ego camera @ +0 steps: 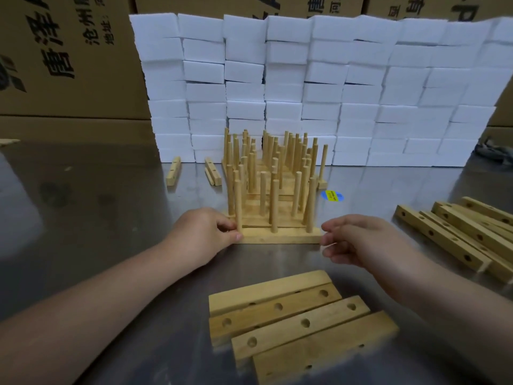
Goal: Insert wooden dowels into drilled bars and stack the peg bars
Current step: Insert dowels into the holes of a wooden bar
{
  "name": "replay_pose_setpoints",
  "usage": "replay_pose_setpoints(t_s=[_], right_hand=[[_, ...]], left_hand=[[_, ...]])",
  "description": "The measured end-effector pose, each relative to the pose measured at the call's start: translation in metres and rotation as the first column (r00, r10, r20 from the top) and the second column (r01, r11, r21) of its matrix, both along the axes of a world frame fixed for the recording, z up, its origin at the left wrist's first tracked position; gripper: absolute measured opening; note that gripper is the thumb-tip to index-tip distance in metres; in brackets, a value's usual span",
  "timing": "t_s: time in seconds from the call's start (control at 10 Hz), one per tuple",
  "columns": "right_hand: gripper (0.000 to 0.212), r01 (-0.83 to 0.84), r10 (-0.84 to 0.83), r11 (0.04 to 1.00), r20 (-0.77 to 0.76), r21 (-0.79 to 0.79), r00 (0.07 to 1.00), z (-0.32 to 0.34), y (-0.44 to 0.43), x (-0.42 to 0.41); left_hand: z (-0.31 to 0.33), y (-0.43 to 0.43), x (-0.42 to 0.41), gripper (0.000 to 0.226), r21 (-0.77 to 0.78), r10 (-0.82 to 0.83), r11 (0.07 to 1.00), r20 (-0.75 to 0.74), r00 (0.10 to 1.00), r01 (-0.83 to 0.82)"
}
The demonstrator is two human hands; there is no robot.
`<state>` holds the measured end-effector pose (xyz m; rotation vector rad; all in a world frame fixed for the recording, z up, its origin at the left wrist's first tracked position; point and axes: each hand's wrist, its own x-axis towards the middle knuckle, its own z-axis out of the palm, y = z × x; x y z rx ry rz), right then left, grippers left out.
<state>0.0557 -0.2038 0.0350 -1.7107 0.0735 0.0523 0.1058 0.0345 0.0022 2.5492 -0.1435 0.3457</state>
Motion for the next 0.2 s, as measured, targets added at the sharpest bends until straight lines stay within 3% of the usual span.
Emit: replay_pose_setpoints(t_s=[0.2], right_hand=[[0.027,0.094,-0.099,0.995,0.281,0.032,0.955,0.018,-0.003,-0.01]], left_hand=[[0.007,0.0,-0.006,0.026,-0.061,0.105,0.993,0.064,0.992,-0.101]])
